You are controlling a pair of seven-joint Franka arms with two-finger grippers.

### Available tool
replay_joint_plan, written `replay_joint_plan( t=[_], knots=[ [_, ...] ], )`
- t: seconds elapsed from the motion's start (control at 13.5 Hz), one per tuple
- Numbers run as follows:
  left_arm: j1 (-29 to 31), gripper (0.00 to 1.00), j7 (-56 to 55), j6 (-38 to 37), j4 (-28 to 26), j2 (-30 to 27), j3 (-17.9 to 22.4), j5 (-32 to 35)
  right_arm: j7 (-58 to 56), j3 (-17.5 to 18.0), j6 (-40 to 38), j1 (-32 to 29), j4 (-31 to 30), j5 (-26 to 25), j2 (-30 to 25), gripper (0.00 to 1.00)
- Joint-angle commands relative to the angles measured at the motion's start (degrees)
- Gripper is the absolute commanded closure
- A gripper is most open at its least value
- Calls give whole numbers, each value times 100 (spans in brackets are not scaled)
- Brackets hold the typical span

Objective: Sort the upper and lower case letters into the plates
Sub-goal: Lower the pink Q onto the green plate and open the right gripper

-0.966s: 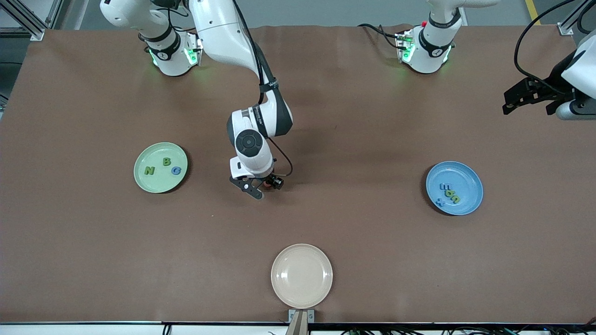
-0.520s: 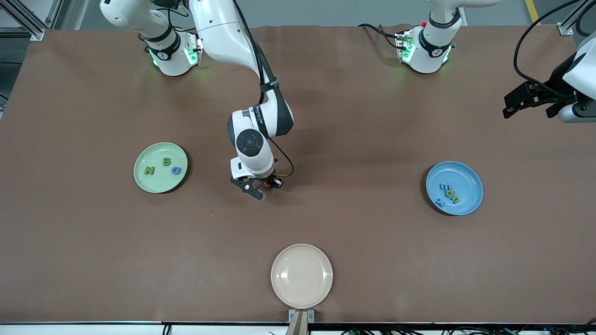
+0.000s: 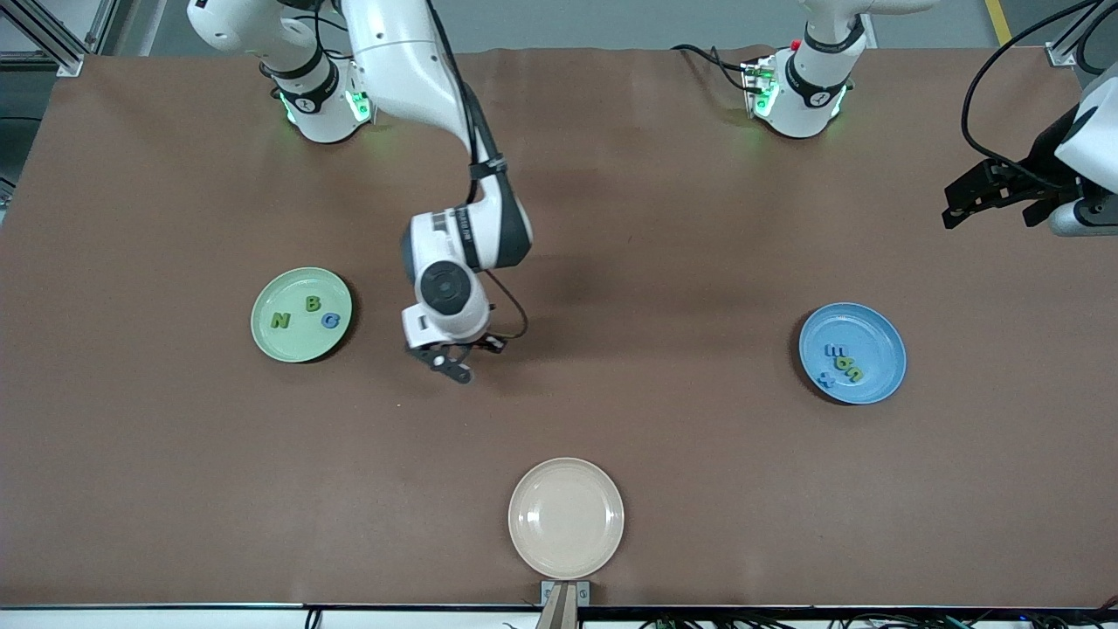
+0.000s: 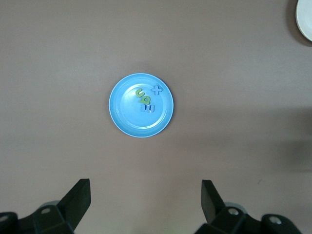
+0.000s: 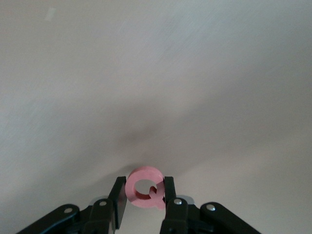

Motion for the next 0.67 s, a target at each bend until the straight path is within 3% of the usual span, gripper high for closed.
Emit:
replay_joint_plan(
  t=[0.0, 0.3, 0.59],
  knots=[
    [-2, 0, -74, 102, 19, 34, -18, -95, -1221, -660, -547, 3, -495, -104, -619, 100],
    [24, 0, -39, 102, 19, -1, -18, -95, -3067, -1847, 206, 880, -1971, -7, -700, 100],
    [33, 0, -21, 137, 28, 25, 8, -86, -5253, -2402, 1067, 988, -3342, 755, -858, 100]
  ],
)
